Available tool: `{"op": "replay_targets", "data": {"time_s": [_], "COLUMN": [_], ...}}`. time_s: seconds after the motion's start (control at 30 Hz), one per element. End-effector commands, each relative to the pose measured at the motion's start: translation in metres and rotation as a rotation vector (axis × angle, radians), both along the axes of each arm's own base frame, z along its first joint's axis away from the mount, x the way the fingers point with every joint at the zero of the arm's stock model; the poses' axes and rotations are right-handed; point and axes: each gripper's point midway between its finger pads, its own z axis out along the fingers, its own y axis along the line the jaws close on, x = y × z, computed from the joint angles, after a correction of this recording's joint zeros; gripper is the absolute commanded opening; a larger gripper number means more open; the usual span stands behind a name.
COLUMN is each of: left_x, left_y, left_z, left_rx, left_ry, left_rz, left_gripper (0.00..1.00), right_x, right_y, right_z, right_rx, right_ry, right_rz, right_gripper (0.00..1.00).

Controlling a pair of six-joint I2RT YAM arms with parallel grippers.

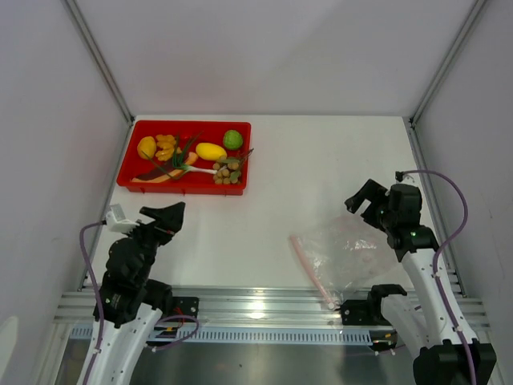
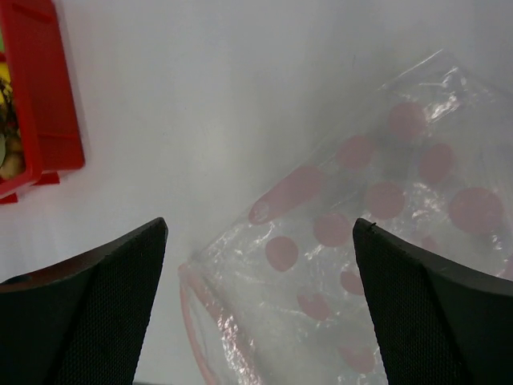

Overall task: Place the food in the zip-top bag and seal the zipper
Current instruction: Pick up the zipper food storage bag at the center of the board.

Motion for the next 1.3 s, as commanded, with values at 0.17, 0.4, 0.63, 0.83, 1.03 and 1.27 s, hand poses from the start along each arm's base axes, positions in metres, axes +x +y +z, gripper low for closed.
{"op": "replay_targets", "data": {"time_s": [0.17,0.4,0.63,0.83,1.03,1.27], "left_x": [-0.015,-0.021,-0.032,-0.038,-0.038,-0.038], "left_y": [-0.049,-0.056,-0.056,-0.061,-0.07,-0.075], "left_z": [-0.034,-0.044,-0.036,-0.03,-0.027,-0.024], "left_rx": [0.123,0.109,0.124,0.096,0.063,0.043], "left_ry": [0.238,0.248,0.195,0.183,0.202,0.202], "left_rz": [-0.331,-0.375,-0.4,-0.428,-0.472,-0.497], "left_gripper": [0.98,0.97,0.97,0.97,0.97,0.97], "right_x": [-0.032,-0.068,-0.095,-0.116,-0.124,-0.125], "right_y": [0.091,0.113,0.116,0.128,0.131,0.14], "right_z": [0.022,0.008,-0.022,-0.054,-0.072,-0.081], "right_rx": [0.145,-0.284,-0.708,-0.883,-0.959,-1.01], "right_ry": [0.063,0.225,0.368,0.432,0.445,0.424], "right_rz": [0.361,0.431,0.465,0.526,0.527,0.524], "right_gripper": [1.0,0.99,0.96,0.91,0.88,0.88]}}
